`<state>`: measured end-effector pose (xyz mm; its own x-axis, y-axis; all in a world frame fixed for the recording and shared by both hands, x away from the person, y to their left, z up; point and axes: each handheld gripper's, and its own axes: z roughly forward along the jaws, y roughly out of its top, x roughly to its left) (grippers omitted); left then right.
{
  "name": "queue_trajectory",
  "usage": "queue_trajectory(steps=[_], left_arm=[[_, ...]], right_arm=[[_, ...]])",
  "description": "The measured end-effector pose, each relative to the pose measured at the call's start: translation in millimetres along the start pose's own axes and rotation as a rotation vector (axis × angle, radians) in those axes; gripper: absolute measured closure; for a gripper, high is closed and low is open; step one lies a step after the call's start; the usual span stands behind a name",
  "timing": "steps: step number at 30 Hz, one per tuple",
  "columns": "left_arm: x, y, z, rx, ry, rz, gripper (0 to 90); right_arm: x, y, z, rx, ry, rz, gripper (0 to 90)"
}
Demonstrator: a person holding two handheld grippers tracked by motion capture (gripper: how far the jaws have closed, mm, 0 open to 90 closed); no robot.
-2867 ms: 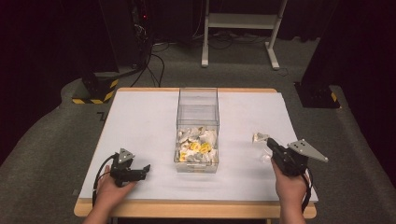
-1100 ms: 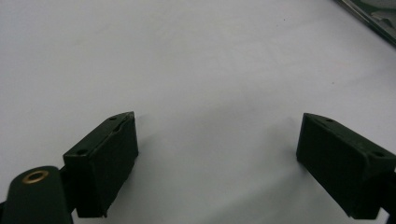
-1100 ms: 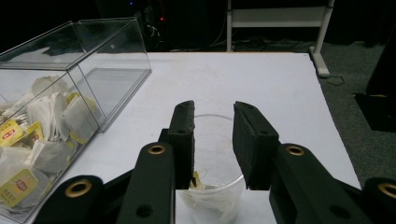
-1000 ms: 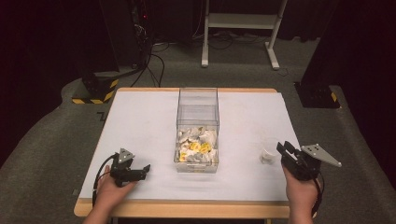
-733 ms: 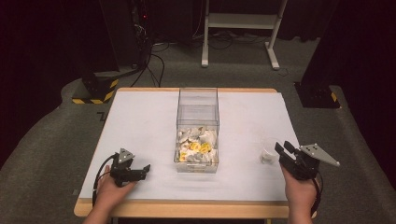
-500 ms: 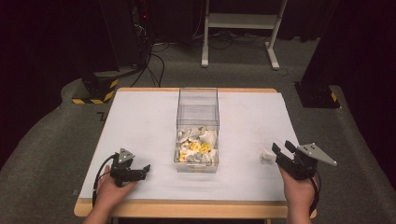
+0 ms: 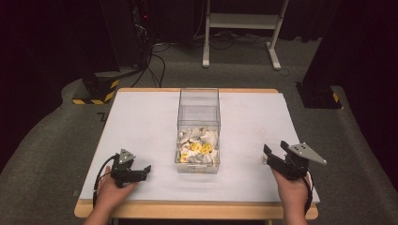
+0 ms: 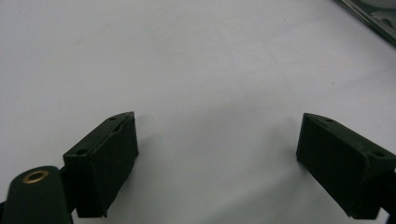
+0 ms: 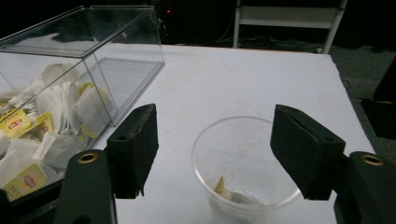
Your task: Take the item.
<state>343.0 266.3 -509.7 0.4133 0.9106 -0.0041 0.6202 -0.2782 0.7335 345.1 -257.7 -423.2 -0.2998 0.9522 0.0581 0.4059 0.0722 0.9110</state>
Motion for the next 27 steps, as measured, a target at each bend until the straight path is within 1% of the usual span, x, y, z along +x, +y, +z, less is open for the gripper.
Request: queue_trajectory(steps=[4,11,15,18,19,22,27], left_arm=[[0.0,0.0,0.0,0.0,0.0,0.0,12.9],[-0.1,0.0,0.1,0.0,0.0,-0.001,12.9],[0.0,0.0,0.0,0.0,0.0,0.0,12.9],[0.0,0.0,0.0,0.0,0.0,0.0,12.9],[0.0,0.0,0.0,0.0,0.0,0.0,12.9],[-0.1,0.0,0.0,0.0,0.0,0.0,12.9],[-0.1,0.0,0.1,0.0,-0.001,-0.001,12.9]], right_arm=[[9.6,-1.0,5.0,0.01,0.011,-0.02,29.6],[29.4,-2.5,12.7,0.016,0.047,-0.056,28.2],[42.2,-3.8,17.6,0.023,0.067,-0.079,28.0],[53.8,-5.7,21.4,0.032,0.086,-0.086,28.0],[56.2,-6.4,22.6,0.032,0.089,-0.096,28.0],[67.1,-10.4,28.0,0.044,0.101,-0.106,28.0],[80.6,-17.6,37.9,0.076,0.116,-0.128,27.5]])
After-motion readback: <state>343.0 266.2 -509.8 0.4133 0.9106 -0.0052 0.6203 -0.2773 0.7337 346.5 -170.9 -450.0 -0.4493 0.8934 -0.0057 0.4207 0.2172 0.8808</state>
